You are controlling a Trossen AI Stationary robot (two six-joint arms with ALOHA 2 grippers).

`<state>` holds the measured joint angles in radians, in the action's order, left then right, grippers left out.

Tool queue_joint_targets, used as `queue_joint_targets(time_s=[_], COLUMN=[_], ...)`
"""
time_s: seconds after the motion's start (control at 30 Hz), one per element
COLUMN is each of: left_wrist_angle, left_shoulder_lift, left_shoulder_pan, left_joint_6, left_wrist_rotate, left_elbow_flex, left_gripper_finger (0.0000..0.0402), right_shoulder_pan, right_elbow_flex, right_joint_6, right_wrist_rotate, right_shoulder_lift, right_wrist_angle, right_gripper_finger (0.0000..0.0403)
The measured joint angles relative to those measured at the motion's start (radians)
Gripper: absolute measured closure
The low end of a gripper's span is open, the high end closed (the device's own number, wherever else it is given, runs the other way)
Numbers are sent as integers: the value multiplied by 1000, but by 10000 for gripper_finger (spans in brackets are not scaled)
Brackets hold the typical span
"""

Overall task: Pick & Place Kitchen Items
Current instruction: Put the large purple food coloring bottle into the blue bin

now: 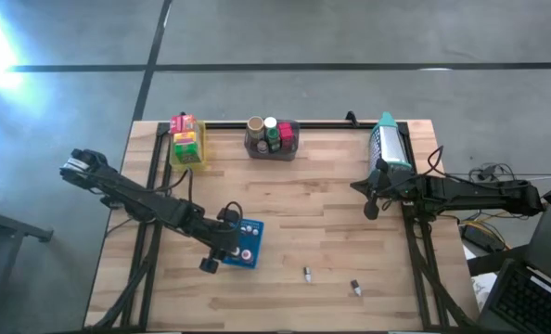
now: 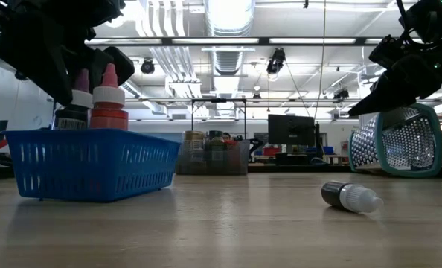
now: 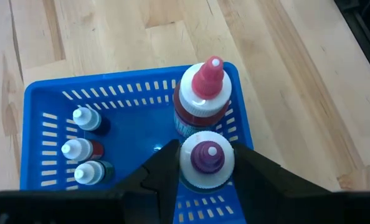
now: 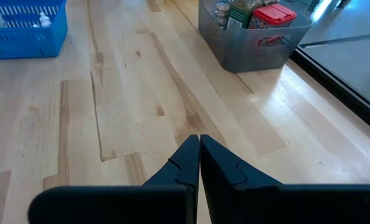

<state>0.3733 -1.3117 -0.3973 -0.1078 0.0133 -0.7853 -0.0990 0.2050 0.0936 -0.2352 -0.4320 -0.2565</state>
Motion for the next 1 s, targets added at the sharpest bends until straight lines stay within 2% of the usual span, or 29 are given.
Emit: queue_joint_targets(time_s=[0.27, 0.63, 1.0], left_wrist_angle=[2, 11, 10], left_shoulder_lift=[3, 3, 3], left_shoulder_pan=[0, 0, 0], left_joint_6=[-2, -14, -14], left_wrist_rotate=[0, 2, 1], left_elbow_flex=[0, 0, 0], left_gripper_finger=[260, 187, 185], right_shoulder_pan=[0, 0, 0], right_elbow_flex=[0, 0, 0], right_joint_6=[0, 0, 0], right_wrist_rotate=[0, 0, 0], right_shoulder_lift=[0, 0, -1], right_wrist_angle=[0, 0, 0], right_gripper_finger=[394, 394, 394])
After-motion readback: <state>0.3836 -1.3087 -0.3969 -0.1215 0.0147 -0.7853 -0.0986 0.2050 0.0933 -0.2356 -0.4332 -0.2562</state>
